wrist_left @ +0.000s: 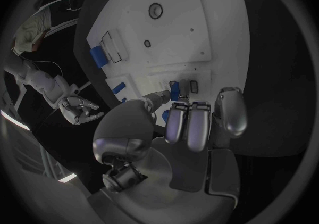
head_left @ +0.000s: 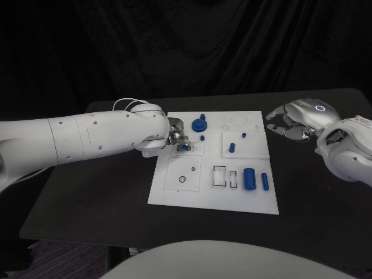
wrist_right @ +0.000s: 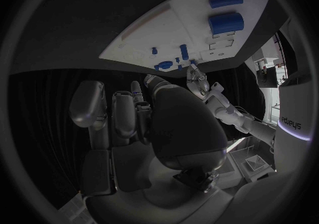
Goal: Assemble the parts on the task board
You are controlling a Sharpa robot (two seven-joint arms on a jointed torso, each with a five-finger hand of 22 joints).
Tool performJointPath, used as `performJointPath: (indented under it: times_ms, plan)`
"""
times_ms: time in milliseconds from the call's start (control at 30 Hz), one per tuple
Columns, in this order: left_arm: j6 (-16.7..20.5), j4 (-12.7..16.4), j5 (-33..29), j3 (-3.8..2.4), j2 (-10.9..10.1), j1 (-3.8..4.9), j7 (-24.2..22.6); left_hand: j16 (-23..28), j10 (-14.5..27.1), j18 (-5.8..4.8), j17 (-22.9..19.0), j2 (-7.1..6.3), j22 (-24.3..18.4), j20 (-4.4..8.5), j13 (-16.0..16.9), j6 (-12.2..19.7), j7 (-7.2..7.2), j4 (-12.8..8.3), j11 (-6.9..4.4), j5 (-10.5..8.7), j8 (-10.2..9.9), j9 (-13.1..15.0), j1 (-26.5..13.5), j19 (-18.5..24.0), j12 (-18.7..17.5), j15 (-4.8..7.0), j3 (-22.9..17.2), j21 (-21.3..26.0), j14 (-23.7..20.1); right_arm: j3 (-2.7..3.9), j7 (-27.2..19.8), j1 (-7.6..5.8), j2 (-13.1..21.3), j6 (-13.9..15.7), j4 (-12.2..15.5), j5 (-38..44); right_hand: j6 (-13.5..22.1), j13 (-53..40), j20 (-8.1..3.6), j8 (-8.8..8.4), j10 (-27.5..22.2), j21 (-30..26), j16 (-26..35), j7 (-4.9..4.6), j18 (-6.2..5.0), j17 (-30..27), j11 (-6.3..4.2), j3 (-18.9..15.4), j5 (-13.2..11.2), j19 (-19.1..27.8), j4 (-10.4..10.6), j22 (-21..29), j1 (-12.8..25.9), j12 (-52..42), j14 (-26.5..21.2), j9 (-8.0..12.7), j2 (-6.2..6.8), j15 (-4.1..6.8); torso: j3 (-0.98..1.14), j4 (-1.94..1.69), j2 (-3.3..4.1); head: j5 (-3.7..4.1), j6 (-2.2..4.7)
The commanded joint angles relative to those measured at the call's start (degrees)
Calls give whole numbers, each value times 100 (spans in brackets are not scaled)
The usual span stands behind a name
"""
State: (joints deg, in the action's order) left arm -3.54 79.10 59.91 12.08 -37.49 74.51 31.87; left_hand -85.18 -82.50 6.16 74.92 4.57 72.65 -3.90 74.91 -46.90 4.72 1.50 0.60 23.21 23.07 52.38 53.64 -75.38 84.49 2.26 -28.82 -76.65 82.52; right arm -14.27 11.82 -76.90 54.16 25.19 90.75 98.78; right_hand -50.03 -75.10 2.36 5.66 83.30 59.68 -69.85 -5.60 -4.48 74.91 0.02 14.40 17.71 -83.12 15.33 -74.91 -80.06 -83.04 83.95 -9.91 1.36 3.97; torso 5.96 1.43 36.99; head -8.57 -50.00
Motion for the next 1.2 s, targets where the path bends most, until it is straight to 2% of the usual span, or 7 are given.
performJointPath:
  times_ms: [33,267,433,567,1200]
  plan:
    - [217,16,-14,8,3,-43,-32,33,-26,-109,48,15,-12,-6,812,-39,0,16,-11,-4,-27,-11,-42,-29,0,26,-39,-6,12,4,124,13,-6,-78,-1,-9,-1,-551,-1,-31,-23,-17,21,-25,-91,172,-5,19,40,21,0,-761,-47,35,278,5,0,-16,3,2,-4,2,0]
    - [316,55,-70,8,-29,-73,-103,41,-21,-109,37,32,-14,-4,809,-66,0,26,-9,-2,-61,-22,-57,-33,-6,25,-57,2,12,4,142,13,-1,-96,0,-11,-2,-539,0,-31,-33,-38,42,-26,-94,159,-4,23,41,26,-1,-756,-49,45,273,6,2,-17,2,1,1,18,0]
    - [352,39,-619,8,-38,-84,-79,42,-10,-111,45,38,-7,-2,800,-97,-7,2,-15,29,-88,-27,-38,-43,-16,29,-90,4,20,4,165,13,6,-123,-1,-12,-2,-530,1,-33,-41,-48,64,-28,-95,145,-3,28,42,30,-1,-754,-51,53,266,8,6,-18,1,3,2,4,0]
    - [349,32,-833,8,-40,-90,-55,62,41,-103,-6,39,-33,-1,753,-104,-8,-8,-16,39,-99,-27,-29,-22,-56,29,-102,27,-4,4,177,13,5,-141,-1,-12,-2,-522,2,-34,-47,-64,78,-28,-98,136,-2,30,42,34,-1,-750,-51,60,263,8,8,-19,1,5,2,-2,0]
    - [394,-13,-982,8,-24,-119,-77,62,39,-104,-1,38,-29,0,755,-120,-7,-5,-14,34,-103,-26,-31,-27,-56,29,-103,26,-2,4,212,14,4,-191,-4,-12,-1,-504,4,-38,-62,-107,120,-30,-105,108,0,38,43,45,0,-739,-53,75,252,11,13,-21,0,0,1,1,0]
